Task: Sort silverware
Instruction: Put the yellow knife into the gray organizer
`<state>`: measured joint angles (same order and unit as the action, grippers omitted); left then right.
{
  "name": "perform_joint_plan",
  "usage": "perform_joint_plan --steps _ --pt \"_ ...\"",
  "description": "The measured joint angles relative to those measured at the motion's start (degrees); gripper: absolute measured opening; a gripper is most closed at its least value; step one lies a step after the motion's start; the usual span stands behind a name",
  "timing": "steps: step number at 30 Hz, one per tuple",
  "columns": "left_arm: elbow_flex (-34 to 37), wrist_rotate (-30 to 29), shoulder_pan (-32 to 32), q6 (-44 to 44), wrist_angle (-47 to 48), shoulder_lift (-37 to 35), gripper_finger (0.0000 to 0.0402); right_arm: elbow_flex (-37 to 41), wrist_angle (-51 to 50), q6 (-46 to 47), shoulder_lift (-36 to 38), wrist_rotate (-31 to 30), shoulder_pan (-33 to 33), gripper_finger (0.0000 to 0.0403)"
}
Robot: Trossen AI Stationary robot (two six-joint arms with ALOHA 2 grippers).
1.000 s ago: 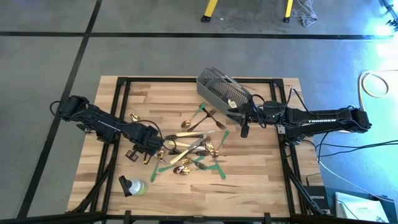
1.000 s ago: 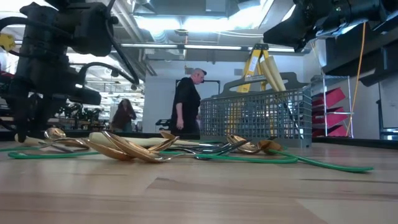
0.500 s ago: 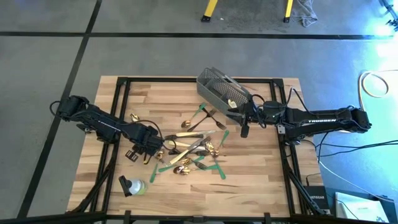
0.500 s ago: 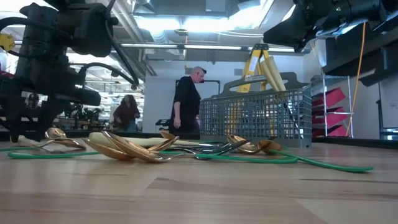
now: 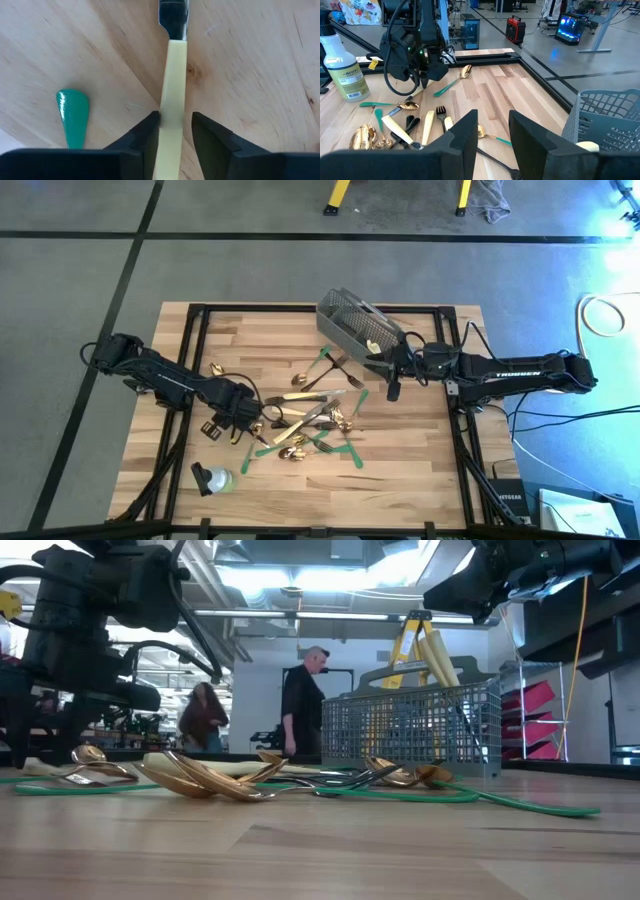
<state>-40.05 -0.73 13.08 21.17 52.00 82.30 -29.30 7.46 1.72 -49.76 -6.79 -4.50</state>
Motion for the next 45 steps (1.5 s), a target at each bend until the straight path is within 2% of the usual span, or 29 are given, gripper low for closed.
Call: perform_joint_plan --steps 32,41,45 --pt "0.2 0.5 -1.1 0.0 0.0 0.0 0.0090 0.0 -0.9 0.0 0.0 0.0 0.0 0.0094" --pt "0.2 -1.2 -1.1 -0.4 -0.2 0.0 0.0090 0.0 -1.3 0.0 0.0 0.0 0.0 0.0094" --pt "0.2 -1.1 -1.1 -0.1 -0.2 1.9 0.0090 0.0 -1.4 0.0 0.0 0.0 0.0 0.0094"
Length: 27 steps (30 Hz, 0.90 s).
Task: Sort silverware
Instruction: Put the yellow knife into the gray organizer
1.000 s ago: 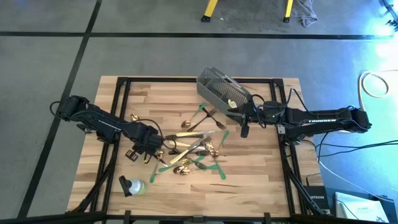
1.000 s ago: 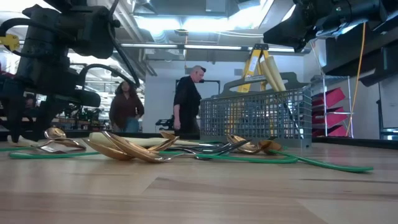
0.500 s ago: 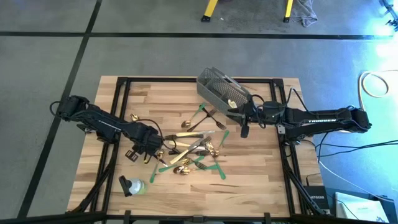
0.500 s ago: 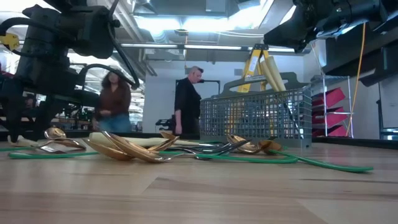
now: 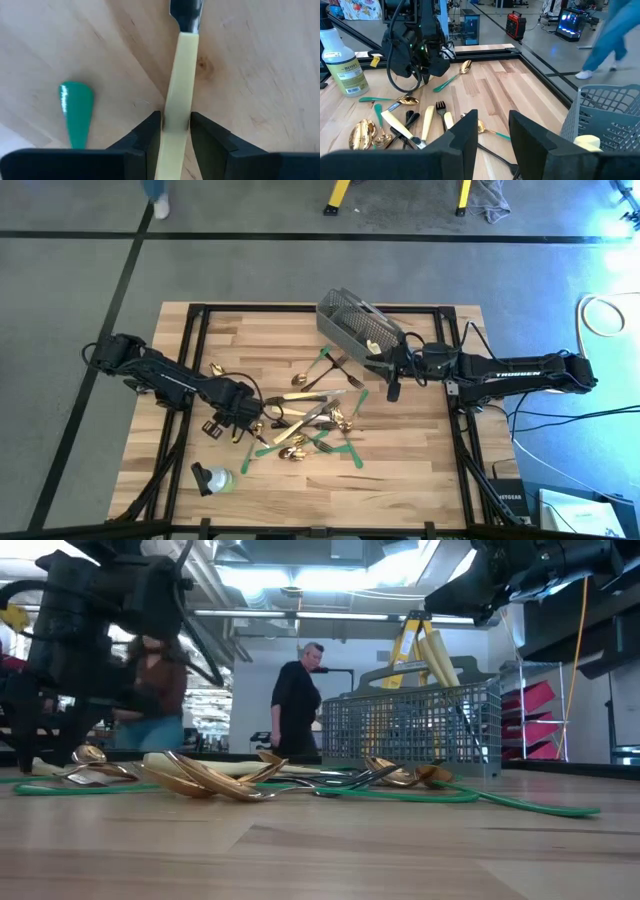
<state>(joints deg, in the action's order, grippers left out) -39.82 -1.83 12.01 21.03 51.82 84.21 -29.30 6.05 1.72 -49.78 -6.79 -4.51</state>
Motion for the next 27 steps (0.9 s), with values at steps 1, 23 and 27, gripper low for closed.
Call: perform_joint_plan --steps 1,23,27 --pt "-0.1 0.0 0.0 0.1 0.0 0.8 0.0090 0.0 -0.1 0.0 0.0 0.0 0.0 0.0094" --pt "-0.1 -0.9 0.0 -0.7 -0.1 2.6 0.0057 0.0 -0.2 0.7 0.0 0.0 0.0 0.0094" --pt "-0.4 -0.9 0.0 -0.8 0.1 2.7 0.0061 0.0 -0.2 0.7 0.0 0.0 0.0 0.0094"
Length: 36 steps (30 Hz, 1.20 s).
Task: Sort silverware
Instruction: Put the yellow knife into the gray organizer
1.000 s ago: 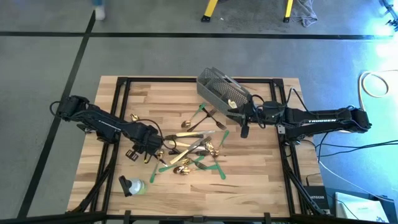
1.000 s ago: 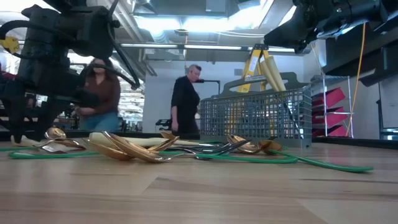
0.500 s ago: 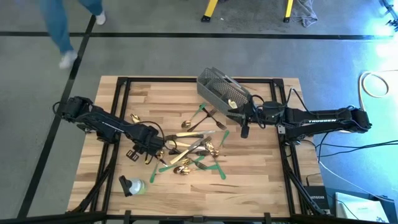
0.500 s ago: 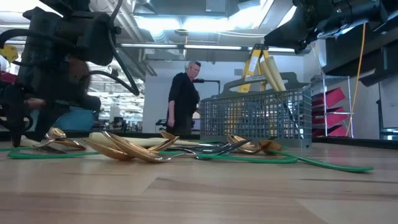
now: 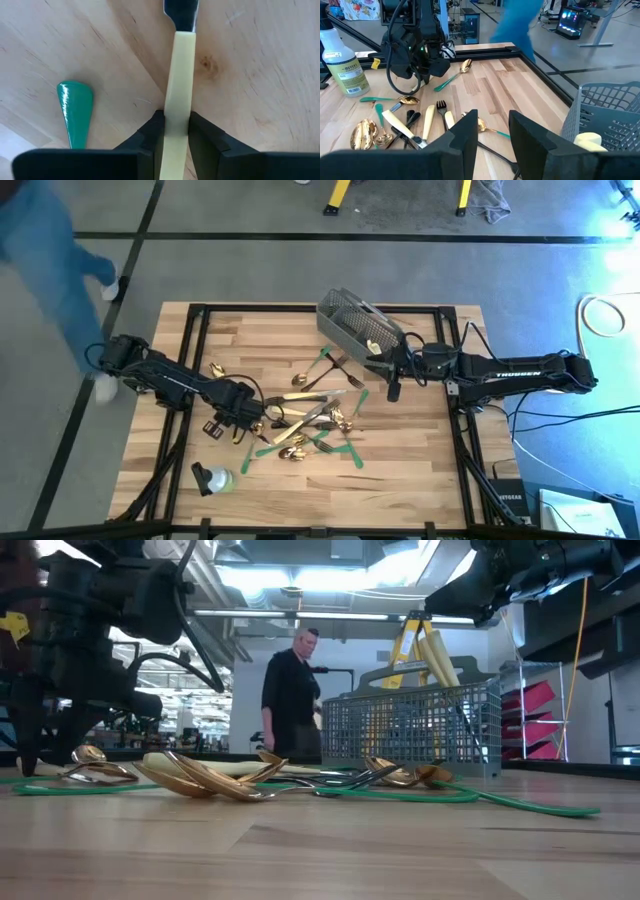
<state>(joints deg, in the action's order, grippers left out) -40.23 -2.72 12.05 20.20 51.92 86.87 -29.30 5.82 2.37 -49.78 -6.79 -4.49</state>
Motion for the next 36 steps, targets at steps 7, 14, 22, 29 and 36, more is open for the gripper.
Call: perform_joint_plan --steps 7,14,22,29,36 --pt "-0.1 0.0 0.0 0.0 0.1 -0.6 0.0058 0.0 0.0 0.0 0.0 0.0 0.0 0.0094" --pt "-2.8 -2.6 -0.1 -1.5 7.2 -0.4 0.0055 0.0 0.1 0.0 0.0 0.0 0.0 0.0094" --pt "-6.3 -6.5 0.0 -2.9 11.9 -0.5 0.0055 0.0 0.6 0.3 0.0 5.0 0.0 0.0094" --pt "-12.8 -11.3 0.0 -3.2 16.9 -0.6 0.0055 0.0 2.1 4.8 -1.3 5.8 0.0 0.0095" --pt "-17.3 -14.4 -0.1 -3.1 23.5 -0.6 0.0056 0.0 9.3 6.3 -8.4 9.4 0.0 0.0097"
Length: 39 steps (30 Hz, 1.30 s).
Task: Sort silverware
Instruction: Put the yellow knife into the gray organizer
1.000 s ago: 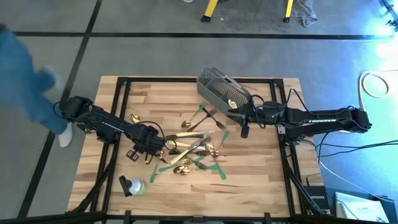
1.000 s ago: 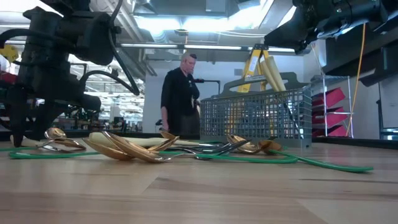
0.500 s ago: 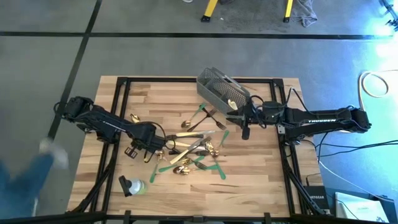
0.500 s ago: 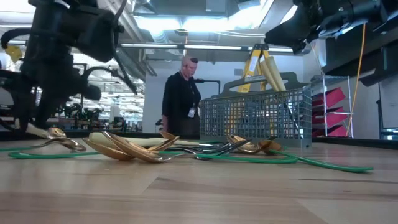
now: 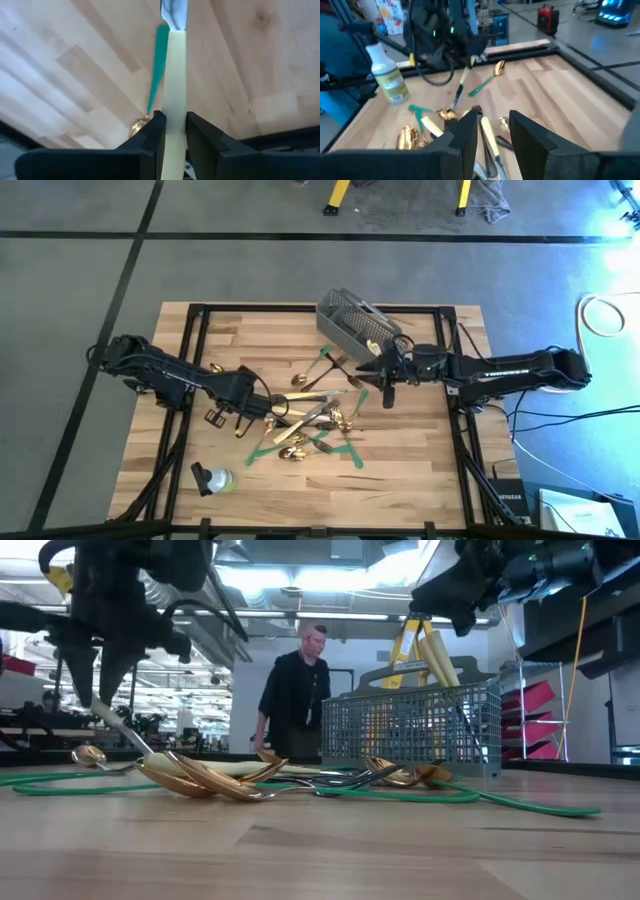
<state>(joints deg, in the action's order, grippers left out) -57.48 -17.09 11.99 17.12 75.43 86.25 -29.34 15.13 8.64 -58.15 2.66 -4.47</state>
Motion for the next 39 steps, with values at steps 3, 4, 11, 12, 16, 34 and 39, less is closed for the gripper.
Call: perform_joint_plan --steps 3,4,11,12,16,34,39 --pt "-0.5 -0.1 0.0 -0.2 1.2 0.0 0.0056 0.0 2.8 0.0 -3.8 0.0 0.0 0.0097" --pt "-0.5 -0.1 0.0 -0.2 1.3 0.0 0.0056 0.0 4.0 0.0 -5.2 0.0 0.0 0.0097" --pt "-0.5 0.0 0.0 -1.1 1.5 0.0 0.0056 0.0 9.2 1.0 -11.6 1.0 0.0 0.0097" --pt "-0.5 0.0 0.0 -1.3 1.5 0.0 0.0056 0.0 10.0 1.4 -12.1 2.6 0.0 0.0097" --pt "-0.5 -0.7 0.4 -1.7 2.9 0.0 0.0056 0.0 15.0 0.2 -13.9 11.0 0.4 0.0097" --pt "-2.4 -4.2 0.4 -5.8 9.8 -1.2 0.0056 0.0 18.9 -1.5 -14.2 9.3 2.9 0.0097" --pt "-8.0 -4.6 0.6 -5.8 9.2 -1.2 0.0037 0.0 19.4 -1.5 -14.2 5.1 5.2 0.0097"
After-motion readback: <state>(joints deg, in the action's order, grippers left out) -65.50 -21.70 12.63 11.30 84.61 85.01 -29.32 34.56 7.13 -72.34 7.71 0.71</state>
